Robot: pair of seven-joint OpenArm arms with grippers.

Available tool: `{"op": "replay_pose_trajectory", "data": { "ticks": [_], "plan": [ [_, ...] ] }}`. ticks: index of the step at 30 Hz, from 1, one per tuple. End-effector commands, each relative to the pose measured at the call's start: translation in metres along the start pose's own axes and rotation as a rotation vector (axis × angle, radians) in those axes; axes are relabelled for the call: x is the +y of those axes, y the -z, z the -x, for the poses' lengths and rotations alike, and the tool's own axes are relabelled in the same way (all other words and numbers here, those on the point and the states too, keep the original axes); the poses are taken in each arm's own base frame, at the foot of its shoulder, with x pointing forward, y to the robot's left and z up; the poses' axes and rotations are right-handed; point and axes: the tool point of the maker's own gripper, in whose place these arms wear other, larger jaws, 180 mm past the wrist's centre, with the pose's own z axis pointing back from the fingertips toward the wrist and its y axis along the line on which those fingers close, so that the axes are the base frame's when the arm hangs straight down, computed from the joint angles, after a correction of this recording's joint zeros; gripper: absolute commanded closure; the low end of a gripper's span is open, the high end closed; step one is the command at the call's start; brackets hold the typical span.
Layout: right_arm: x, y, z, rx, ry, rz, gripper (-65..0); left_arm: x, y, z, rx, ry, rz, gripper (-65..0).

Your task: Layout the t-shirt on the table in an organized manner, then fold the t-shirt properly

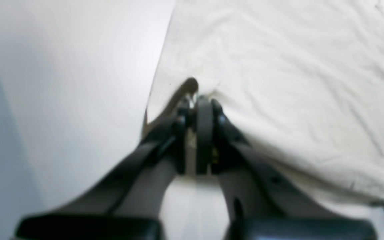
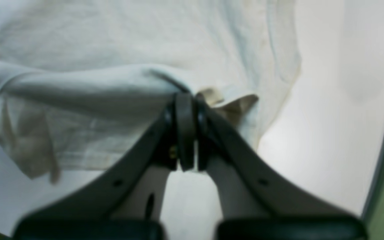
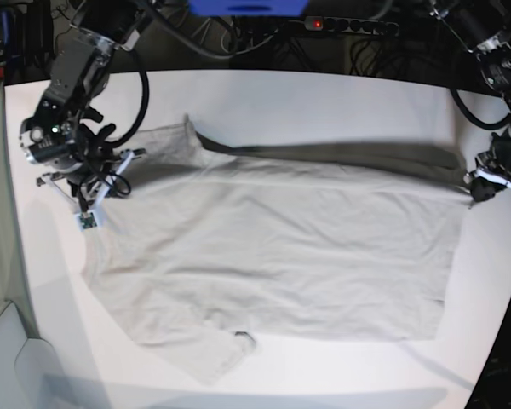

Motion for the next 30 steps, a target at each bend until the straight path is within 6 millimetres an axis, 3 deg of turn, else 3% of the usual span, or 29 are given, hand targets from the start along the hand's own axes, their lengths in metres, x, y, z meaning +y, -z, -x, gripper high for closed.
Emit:
{"op": "replay_pose_trajectory", "data": {
  "ticks": [1,9,15,24,30],
  "plan": [
    [-0.006,-0.005,-0.022,-0.072,-0.004,0.017,0.0,-0.001,-0.005,-0.021,-0.06,0.022,0.006,-0.4],
    [-0.012,-0.007,-0.053,-0.138,-0.006,0.03,0.0,0.004,0.008,-0.014,-0.04,-0.034,0.017,-0.4],
    [-0.014,-0.008,-0.064,-0.161,-0.007,0.032,0.0,0.007,0.015,-0.01,-0.025,-0.06,0.023,-0.4],
    [-0.014,0.015,-0.06,-0.116,0.007,-0.013,0.0,-0.002,0.02,-0.034,-0.075,-0.06,0.043,-0.4],
    [-0.01,0.021,-0.064,-0.143,0.016,-0.033,0.0,-0.003,0.021,-0.033,-0.073,-0.062,0.047,-0.5]
  ]
}}
